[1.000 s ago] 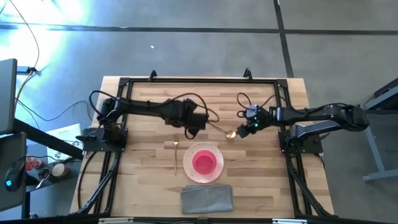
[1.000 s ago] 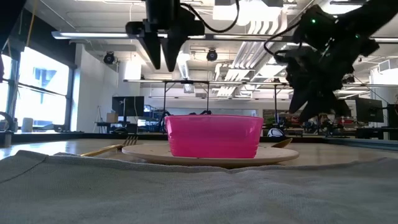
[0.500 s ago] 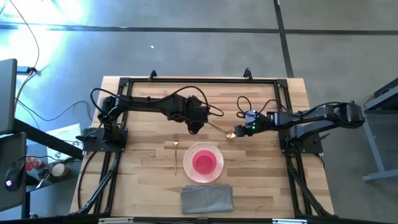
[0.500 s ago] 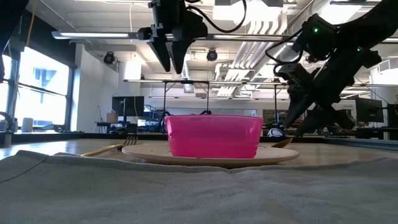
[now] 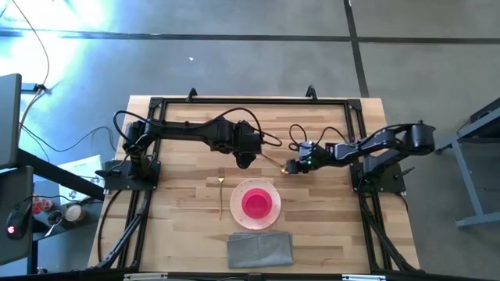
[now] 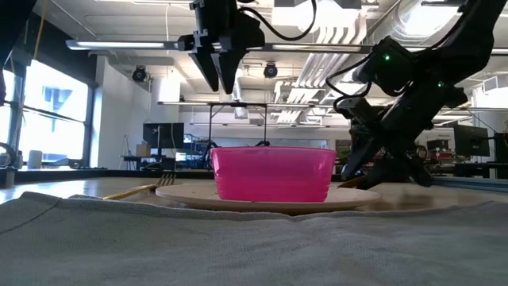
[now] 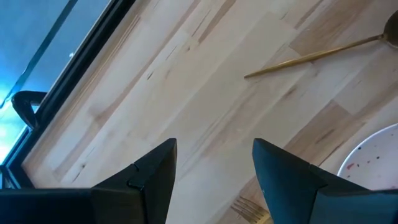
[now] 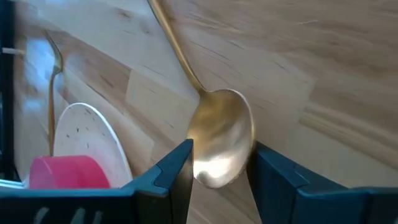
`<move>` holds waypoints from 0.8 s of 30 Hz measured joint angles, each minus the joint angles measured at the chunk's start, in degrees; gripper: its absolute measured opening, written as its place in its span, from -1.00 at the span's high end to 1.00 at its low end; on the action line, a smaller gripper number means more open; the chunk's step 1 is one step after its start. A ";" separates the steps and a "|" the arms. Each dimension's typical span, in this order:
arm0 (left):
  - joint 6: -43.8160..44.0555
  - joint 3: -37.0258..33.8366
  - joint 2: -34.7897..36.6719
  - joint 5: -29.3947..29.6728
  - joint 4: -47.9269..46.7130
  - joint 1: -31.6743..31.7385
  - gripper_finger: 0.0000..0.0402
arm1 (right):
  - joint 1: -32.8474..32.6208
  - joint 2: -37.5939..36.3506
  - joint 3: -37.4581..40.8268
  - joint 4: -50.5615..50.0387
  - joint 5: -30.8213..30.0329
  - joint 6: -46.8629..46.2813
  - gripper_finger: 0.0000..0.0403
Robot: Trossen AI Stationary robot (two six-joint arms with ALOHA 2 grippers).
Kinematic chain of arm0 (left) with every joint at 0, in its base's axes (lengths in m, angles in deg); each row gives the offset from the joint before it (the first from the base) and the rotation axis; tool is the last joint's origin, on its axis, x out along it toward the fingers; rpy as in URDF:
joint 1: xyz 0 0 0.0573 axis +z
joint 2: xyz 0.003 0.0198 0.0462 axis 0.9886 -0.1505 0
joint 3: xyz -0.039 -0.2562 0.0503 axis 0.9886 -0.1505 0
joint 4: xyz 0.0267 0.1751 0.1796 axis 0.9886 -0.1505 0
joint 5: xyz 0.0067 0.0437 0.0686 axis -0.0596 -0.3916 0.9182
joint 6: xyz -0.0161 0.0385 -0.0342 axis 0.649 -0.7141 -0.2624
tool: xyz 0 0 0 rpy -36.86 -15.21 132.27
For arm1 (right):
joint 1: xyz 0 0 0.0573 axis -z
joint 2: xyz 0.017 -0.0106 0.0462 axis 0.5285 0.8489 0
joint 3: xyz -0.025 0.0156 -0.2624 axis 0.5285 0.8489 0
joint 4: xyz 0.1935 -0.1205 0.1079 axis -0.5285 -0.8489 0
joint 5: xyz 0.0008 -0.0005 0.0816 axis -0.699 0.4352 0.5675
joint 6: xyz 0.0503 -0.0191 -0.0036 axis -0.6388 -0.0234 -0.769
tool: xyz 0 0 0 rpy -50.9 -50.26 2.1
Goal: Set table place
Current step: Put the gold spoon into the pink bowl
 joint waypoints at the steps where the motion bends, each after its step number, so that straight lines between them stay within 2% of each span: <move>1: -0.01 0.00 0.00 0.01 -0.01 0.00 0.00 | 0.00 0.73 0.00 0.93 0.40 -0.01 0.33; 5: -0.02 0.01 0.00 -0.45 -0.01 0.00 0.00 | 0.02 1.80 -0.02 1.98 0.65 0.01 0.47; 10: -0.26 -0.01 0.00 -0.52 -0.03 0.00 0.00 | -0.02 1.50 0.00 2.26 0.48 0.46 0.93; 19: -3.37 -0.01 1.40 -1.67 1.53 0.00 0.00 | 0.33 -4.24 -1.90 1.79 0.20 2.68 0.99; 22: -6.19 -0.01 3.79 -2.36 3.27 0.76 0.00 | 0.82 -8.20 -5.17 -5.56 0.27 6.68 0.99; 24: -8.95 -0.01 5.82 -3.65 5.61 1.37 0.00 | 1.15 -10.73 -9.05 -16.19 0.42 10.82 1.00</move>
